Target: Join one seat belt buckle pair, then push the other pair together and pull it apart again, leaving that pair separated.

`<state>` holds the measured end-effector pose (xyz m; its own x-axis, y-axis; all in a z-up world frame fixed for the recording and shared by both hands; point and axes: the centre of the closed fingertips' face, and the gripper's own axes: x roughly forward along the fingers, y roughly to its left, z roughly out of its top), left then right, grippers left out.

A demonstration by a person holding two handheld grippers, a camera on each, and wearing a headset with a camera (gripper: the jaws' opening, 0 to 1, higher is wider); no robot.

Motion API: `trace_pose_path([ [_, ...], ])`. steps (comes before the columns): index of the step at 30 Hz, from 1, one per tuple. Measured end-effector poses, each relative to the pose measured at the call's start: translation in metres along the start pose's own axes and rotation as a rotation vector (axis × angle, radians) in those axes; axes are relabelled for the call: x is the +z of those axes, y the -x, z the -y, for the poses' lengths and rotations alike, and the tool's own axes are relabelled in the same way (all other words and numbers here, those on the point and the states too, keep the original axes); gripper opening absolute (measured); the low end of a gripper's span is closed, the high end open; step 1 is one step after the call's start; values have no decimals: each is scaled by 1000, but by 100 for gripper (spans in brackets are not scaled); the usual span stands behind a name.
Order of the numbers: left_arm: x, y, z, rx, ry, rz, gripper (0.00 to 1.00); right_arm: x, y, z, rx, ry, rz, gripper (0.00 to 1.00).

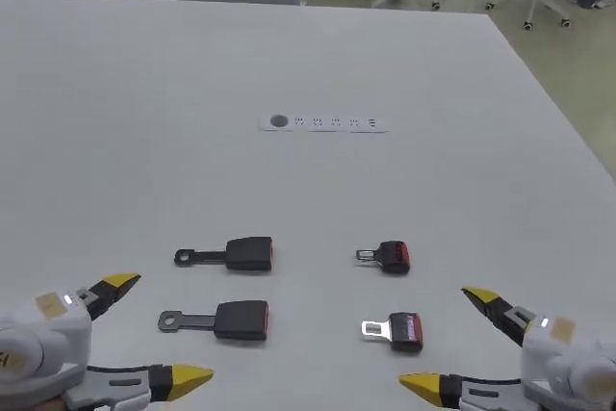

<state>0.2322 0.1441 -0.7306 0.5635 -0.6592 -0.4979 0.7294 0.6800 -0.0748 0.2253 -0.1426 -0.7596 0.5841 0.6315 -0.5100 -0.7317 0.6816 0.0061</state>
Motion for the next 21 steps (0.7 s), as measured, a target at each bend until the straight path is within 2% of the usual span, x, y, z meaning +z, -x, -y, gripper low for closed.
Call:
trace_pose_path([
  [17,-11,-27,-1,-84,-85,-79,99,-15,-16,5,84,40,-68,92],
  [21,-16,-35,-1,-109,-107,-109,98,-18,-23,7,110,53,-90,92],
])
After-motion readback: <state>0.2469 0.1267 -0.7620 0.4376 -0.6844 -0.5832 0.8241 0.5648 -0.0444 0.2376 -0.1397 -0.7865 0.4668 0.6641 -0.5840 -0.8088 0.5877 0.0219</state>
